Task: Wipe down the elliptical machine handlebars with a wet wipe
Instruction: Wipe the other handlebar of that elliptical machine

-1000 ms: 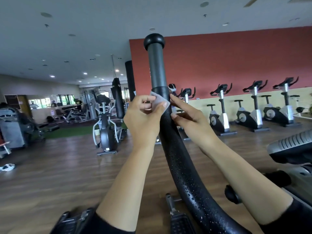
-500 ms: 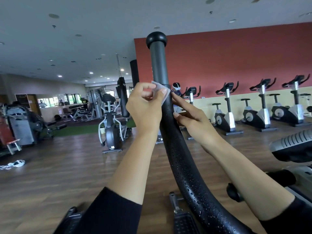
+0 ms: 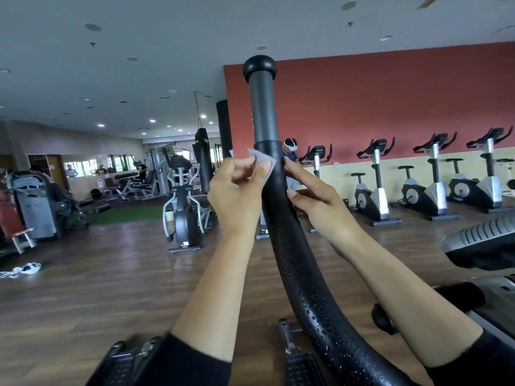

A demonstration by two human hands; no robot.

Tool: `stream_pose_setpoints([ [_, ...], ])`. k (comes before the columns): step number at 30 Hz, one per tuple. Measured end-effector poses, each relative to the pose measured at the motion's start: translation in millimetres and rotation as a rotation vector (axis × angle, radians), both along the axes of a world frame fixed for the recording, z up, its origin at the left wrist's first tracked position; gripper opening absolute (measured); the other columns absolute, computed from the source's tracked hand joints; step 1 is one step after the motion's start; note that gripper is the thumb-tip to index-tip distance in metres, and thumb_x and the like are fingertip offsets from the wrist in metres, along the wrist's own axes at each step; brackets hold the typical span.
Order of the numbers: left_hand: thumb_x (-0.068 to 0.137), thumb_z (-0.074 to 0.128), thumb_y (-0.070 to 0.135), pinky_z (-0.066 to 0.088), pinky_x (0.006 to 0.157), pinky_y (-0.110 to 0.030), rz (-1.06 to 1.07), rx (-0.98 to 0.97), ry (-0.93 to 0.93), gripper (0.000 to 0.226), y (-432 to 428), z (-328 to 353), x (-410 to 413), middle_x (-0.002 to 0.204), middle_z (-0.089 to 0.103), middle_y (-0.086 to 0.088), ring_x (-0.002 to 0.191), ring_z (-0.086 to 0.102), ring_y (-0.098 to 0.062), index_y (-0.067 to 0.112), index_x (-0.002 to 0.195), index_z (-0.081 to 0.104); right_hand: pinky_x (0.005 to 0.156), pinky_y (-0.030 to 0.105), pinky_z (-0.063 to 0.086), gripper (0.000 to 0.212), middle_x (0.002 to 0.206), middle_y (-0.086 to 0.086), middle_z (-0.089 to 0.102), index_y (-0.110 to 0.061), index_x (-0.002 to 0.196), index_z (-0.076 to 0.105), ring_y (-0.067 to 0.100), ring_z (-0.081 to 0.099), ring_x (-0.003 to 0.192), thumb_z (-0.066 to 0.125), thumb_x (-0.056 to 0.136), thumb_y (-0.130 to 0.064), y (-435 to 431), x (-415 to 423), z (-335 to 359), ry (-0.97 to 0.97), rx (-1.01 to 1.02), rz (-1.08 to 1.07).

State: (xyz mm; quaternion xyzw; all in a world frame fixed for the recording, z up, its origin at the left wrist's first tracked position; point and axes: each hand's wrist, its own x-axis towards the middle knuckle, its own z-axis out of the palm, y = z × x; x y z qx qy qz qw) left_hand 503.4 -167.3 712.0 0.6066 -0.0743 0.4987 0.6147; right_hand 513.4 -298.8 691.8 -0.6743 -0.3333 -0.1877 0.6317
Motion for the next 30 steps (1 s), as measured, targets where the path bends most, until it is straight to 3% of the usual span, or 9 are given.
stream_pose_setpoints([
  [2,0.076,0.08,0.018,0.054,0.079,-0.031,-0.075,-0.017,0.052,0.014,5.1,-9.0,-2.3,0.081,0.072,-0.002,0.076,0.068,-0.013,0.025,0.078,0.069,0.089,0.021,0.05,0.055,0.112,-0.007,0.07,-0.031,0.139,0.047,0.003,0.057,0.078,0.05,0.095,0.001,-0.8,0.8,-0.6,0.009,-0.001,-0.001],
  [4,0.074,0.082,0.015,0.054,0.079,-0.032,-0.111,-0.044,0.096,0.015,6.9,-3.7,-3.1,0.079,0.072,-0.002,0.074,0.068,-0.012,0.02,0.078,0.068,0.081,0.015,0.047,0.055,0.1,-0.02,0.07,-0.03,0.14,0.047,-0.002,0.057,0.073,0.049,0.095,0.001,-1.6,0.8,-0.2,0.005,-0.014,-0.004],
  [8,0.071,0.084,0.02,0.052,0.073,-0.021,0.062,0.03,0.052,0.022,-5.8,16.2,-6.2,0.074,0.07,0.005,0.072,0.068,-0.008,0.025,0.079,0.064,0.063,0.005,0.039,0.057,0.079,-0.021,0.058,-0.023,0.142,0.044,-0.004,0.054,0.058,0.045,0.094,0.007,-1.9,0.0,0.9,0.019,-0.01,0.016],
  [15,0.067,0.084,0.015,0.043,0.062,-0.006,0.149,0.139,0.067,0.026,-10.6,4.9,-16.1,0.072,0.064,0.009,0.067,0.061,0.002,0.028,0.074,0.063,0.064,0.003,0.039,0.061,0.057,-0.021,0.06,-0.027,0.14,0.046,-0.007,0.054,0.06,0.046,0.091,0.009,-5.6,4.0,1.0,0.074,0.016,0.075],
  [17,0.067,0.084,0.015,0.044,0.064,-0.007,0.207,0.119,0.017,0.024,-17.0,9.5,-15.9,0.066,0.062,0.015,0.065,0.061,0.004,0.026,0.073,0.064,0.069,0.006,0.041,0.062,0.066,-0.021,0.063,-0.028,0.14,0.047,-0.004,0.056,0.066,0.047,0.09,0.009,-4.8,3.7,1.4,0.087,0.024,0.072],
  [20,0.068,0.083,0.015,0.047,0.07,-0.014,0.267,0.136,-0.021,0.026,-20.5,5.5,-13.8,0.065,0.061,0.016,0.07,0.063,-0.002,0.03,0.073,0.062,0.08,0.013,0.047,0.064,0.111,-0.006,0.066,-0.031,0.139,0.047,0.002,0.06,0.08,0.048,0.089,0.009,-2.9,2.8,-1.0,0.089,0.034,0.101],
  [22,0.069,0.083,0.013,0.043,0.066,-0.006,0.243,0.141,0.028,0.028,-18.2,0.5,-14.7,0.063,0.06,0.018,0.066,0.06,0.007,0.031,0.072,0.062,0.088,0.014,0.048,0.064,0.132,-0.006,0.057,-0.035,0.137,0.047,0.001,0.061,0.088,0.049,0.089,0.008,-3.3,1.9,-1.2,0.088,0.054,0.114],
  [26,0.068,0.084,0.013,0.04,0.06,-0.003,0.224,0.107,0.023,0.027,-19.0,7.7,-15.8,0.06,0.059,0.016,0.059,0.058,0.011,0.027,0.068,0.061,0.092,0.013,0.046,0.064,0.136,-0.013,0.054,-0.033,0.138,0.047,0.004,0.061,0.098,0.05,0.089,0.008,-3.9,0.0,-1.1,0.077,0.063,0.127],
  [30,0.068,0.084,0.02,0.049,0.065,-0.019,0.279,0.144,-0.055,0.022,-20.8,13.4,-9.1,0.07,0.066,0.003,0.067,0.064,-0.008,0.023,0.077,0.064,0.099,0.023,0.046,0.062,0.133,-0.012,0.056,-0.029,0.14,0.046,0.017,0.06,0.109,0.049,0.089,0.007,-2.5,-0.4,-2.5,0.066,0.043,0.113],
])
